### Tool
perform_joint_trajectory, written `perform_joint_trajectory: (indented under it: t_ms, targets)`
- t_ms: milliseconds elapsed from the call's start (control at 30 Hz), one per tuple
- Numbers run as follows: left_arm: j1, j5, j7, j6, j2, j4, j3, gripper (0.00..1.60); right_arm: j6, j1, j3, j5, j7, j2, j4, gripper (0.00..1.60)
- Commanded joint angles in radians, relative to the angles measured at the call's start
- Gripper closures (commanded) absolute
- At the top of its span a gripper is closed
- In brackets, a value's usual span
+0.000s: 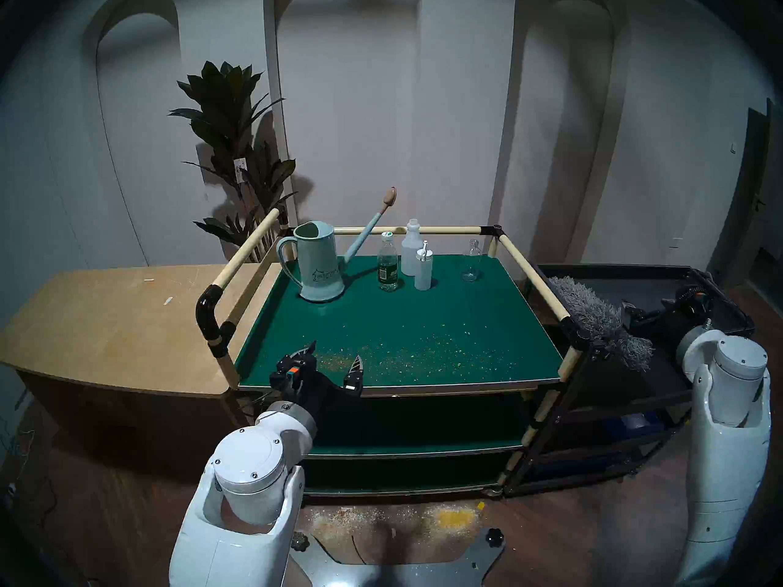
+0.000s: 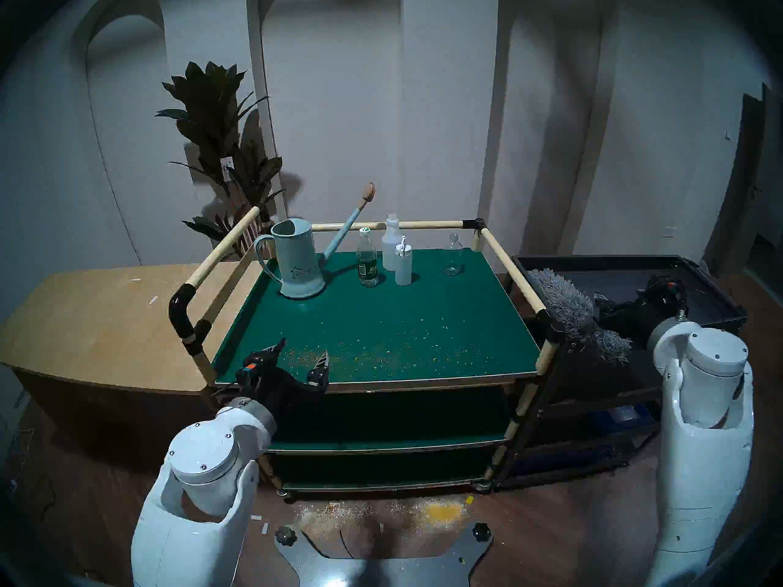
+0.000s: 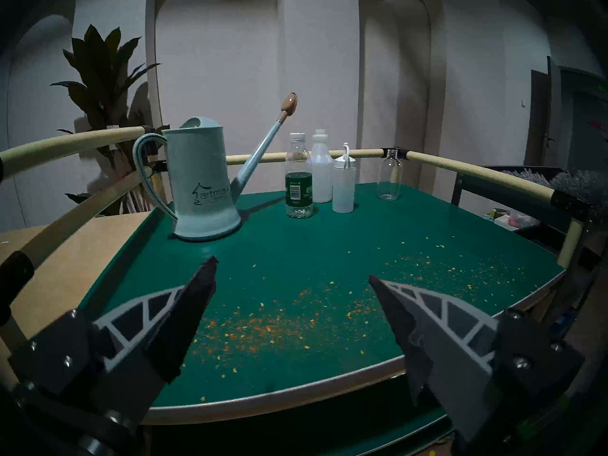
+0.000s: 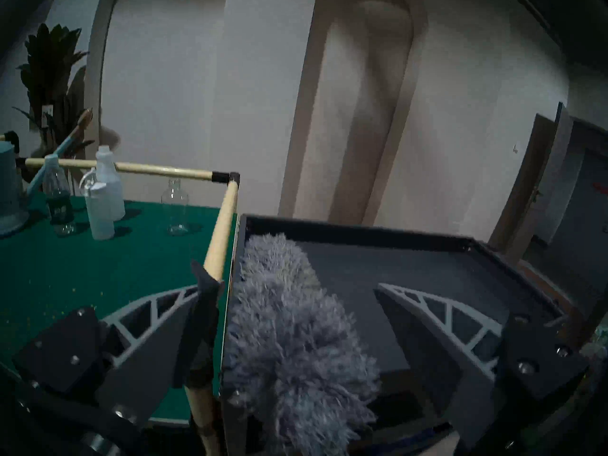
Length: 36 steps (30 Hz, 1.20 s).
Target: Dust the shelf with the duster
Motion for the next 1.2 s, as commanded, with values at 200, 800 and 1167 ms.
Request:
perform_joint_trajectory:
  t_ms: [200,800,1167]
  targets:
    - [-0.067,0.012,0.057,0.053,-0.007,-0.034,0.096,0.0,0.068,0.098,0.058,0.09,0.227,0.171,0.207,0.0]
    - [-0.099,-0.004,0.225,0.11,0.012,-0.037,0.167,0.0,-0.027,0.241,-0.094,0.094,0.414,0.297,0.508,0.0]
    - [-0.1,-0.037,0.295,0.114,0.022,-0.039,0.183,0.0,-0.055,0.29,-0.145,0.069,0.354,0.272,0.564,0.0]
